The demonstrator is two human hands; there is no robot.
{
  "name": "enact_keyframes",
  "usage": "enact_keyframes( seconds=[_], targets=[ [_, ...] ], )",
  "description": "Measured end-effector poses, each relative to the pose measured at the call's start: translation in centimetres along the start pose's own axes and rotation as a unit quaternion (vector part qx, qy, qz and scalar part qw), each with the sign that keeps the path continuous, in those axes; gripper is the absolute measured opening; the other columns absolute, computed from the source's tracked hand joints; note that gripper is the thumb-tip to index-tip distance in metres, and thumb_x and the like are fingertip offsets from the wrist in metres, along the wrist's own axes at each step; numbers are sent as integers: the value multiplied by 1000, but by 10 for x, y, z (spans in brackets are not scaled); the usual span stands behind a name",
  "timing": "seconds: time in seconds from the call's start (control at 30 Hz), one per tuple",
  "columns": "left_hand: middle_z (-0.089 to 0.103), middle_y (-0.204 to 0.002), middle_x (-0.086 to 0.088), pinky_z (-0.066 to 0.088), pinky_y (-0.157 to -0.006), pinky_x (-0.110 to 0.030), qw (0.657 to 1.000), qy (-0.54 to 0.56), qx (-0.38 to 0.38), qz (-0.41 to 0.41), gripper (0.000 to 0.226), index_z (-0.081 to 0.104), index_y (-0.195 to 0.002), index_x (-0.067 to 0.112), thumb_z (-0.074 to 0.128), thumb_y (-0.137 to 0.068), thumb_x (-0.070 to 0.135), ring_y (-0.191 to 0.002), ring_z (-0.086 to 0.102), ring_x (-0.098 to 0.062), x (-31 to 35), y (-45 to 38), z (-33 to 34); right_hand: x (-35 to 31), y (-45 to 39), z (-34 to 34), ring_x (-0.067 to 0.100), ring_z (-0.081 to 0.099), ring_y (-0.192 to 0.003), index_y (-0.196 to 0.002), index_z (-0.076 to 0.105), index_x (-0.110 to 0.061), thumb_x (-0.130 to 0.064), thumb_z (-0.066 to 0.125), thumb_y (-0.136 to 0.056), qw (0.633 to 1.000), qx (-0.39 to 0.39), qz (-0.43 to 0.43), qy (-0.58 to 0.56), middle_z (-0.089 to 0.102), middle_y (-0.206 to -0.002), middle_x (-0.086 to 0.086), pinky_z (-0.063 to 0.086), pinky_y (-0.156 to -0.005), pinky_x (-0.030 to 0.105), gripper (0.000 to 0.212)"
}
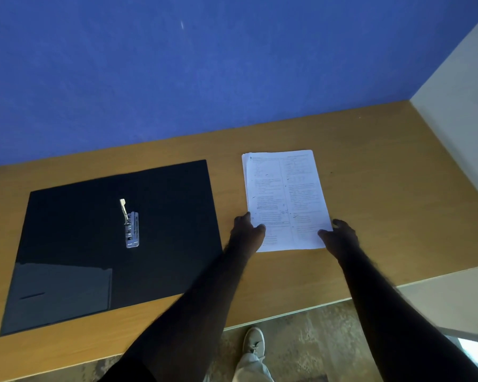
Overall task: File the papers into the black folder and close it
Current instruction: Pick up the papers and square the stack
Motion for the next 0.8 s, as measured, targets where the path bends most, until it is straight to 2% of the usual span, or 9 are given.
enact_keyframes(
  seconds=[0.13,0.3,0.5,0.63,0.7,0.77,0.8],
  targets=[
    [62,-132,4,60,-84,-40,999,34,-6,11,56,59,-129,25,47,-75,34,-104,66,-19,16,17,-10,2,-7,4,32,66,-97,-123,61,-7,-19,66,-86,998,-37,0,-50,69,-114,10,58,-87,52,39],
    [66,-132,5,58,-77,-29,997,56,-21,43,47,61,-131,19,50,-85,20,-107,66,-18,25,22,-13,1,-10,8,32,65,-92,-118,58,-5,-11,62,-93,985,-88,20,-145,66,-108,13,59,-86,53,26],
    [71,-110,6,54,-71,-27,998,66,-9,16,33,69,-113,18,53,-85,11,-95,67,-17,17,12,-24,-1,-6,5,32,65,-99,-128,55,-5,-8,64,-95,963,-133,7,-234,65,-118,15,59,-70,38,35],
    [69,-110,3,52,-64,-25,992,128,14,-14,30,68,-117,15,59,-89,15,-92,67,-20,17,-3,-38,-5,5,1,28,63,-102,-130,52,-1,-10,65,-96,945,-159,-48,-280,61,-122,14,61,-61,29,37],
    [71,-113,-3,56,-78,-32,978,205,5,-34,18,69,-107,14,62,-90,13,-96,68,-23,19,-11,-42,-5,9,4,28,64,-104,-130,52,-2,-17,71,-91,937,-182,-75,-287,61,-125,14,62,-64,29,45],
    [73,-115,-9,57,-91,-44,961,273,-2,-35,20,70,-107,11,64,-88,9,-100,70,-28,26,-16,-50,0,13,10,35,64,-111,-129,57,-9,-38,89,-69,928,-209,-69,-302,65,-127,15,61,-82,45,74],
    [73,-115,-11,56,-93,-49,957,288,-1,-34,24,70,-111,10,64,-88,8,-101,71,-30,29,-19,-56,2,14,12,36,64,-114,-128,59,-12,-46,93,-56,922,-225,-69,-308,68,-126,13,58,-88,50,87]
  ],
)
Point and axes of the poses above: each hand's wrist, its own y-axis away from the middle knuckle, its own z-axis out of the palm, x = y × z, the point moved 8 cm from there along -y, towards the middle knuckle
